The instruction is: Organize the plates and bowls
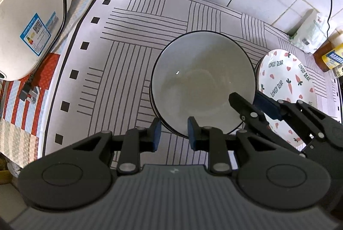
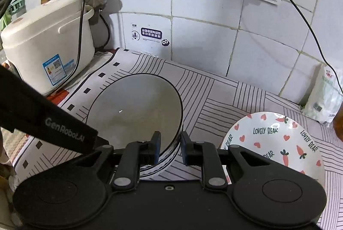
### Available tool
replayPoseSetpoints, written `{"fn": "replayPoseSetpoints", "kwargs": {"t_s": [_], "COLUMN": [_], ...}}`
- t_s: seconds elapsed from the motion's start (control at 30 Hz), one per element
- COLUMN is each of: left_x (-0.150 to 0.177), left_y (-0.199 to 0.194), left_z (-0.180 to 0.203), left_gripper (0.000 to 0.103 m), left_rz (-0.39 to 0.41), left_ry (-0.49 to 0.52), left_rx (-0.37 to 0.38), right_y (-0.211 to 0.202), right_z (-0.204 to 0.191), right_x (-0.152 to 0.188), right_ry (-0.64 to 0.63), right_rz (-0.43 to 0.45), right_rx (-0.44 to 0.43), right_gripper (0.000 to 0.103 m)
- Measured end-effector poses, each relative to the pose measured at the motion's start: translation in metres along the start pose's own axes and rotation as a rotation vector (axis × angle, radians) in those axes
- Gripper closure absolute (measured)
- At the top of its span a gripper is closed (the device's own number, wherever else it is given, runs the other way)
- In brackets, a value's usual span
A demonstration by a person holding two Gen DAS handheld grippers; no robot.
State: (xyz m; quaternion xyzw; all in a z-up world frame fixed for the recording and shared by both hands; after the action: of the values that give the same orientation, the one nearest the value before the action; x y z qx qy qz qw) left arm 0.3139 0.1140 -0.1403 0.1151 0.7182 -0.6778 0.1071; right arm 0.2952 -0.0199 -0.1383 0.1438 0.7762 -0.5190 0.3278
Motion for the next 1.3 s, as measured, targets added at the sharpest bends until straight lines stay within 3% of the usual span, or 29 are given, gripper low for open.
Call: {"fn": "replayPoseSetpoints", "kwargs": {"t_s": [0.17, 0.23, 0.37, 0.5, 0.6, 0.83, 0.97, 1.1, 1.3], "left_x": [0.005, 0.01, 0.02, 0.035, 0.052, 0.075, 0.08, 0.083, 0.086], "left_y": [-0.02, -0.033, -0.049, -0.061, -0.072, -0.079, -0.075, -0.065, -0.05], "left_z": [-0.008, -0.012, -0.02, -0.023, -0.022, -0.026, -0.026, -0.029, -0.035], "left_gripper": [0.077, 0.077, 0.077, 0.077, 0.077, 0.077, 0.077, 0.076, 0.077], "left_rz": [0.06, 0.122, 0.173, 0.234, 0.279, 0.304, 0.317, 0.324, 0.339], "left_ry": [-0.007, -0.004, -0.028, -0.008, 0.028, 0.006, 0.005, 0.006, -0.031], "left_rx": [0.025, 0.018, 0.064, 0.09, 0.121, 0.144, 0.123, 0.138, 0.21], "right_y": [-0.014, -0.031, -0.063, -0.082, -0.093, -0.118, -0.113, -0.103, -0.078], "right_z": [-0.002, -0.003, -0.006, -0.018, -0.024, -0.027, -0.032, -0.033, -0.035], "right_x": [0.003, 0.007, 0.018, 0.029, 0.035, 0.033, 0.035, 0.033, 0.05], "right_ry": [0.026, 0.047, 0.092, 0.034, -0.018, -0.05, -0.107, -0.153, -0.13], "right_rz": [0.026, 0.056, 0.133, 0.158, 0.188, 0.228, 0.184, 0.145, 0.067], "right_rx": [-0.035, -0.034, -0.065, -0.09, -0.084, -0.091, -0.077, -0.071, -0.18], "right_gripper": [0.075, 0.073, 0.069, 0.06, 0.059, 0.048, 0.037, 0.032, 0.03]}}
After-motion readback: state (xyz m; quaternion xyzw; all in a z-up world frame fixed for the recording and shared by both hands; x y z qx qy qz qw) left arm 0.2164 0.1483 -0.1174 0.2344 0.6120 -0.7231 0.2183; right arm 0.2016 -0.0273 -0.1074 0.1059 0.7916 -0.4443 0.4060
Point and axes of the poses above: each gripper's, at about its wrist camera, not at the fingertips, and y roughly the way its jaws point, z to its right, x to its underside, the point moved 3 cm from there along y, roughly the way its jaws point, and after that the axes turned 13 degrees about -x, right-handed, at the moved point
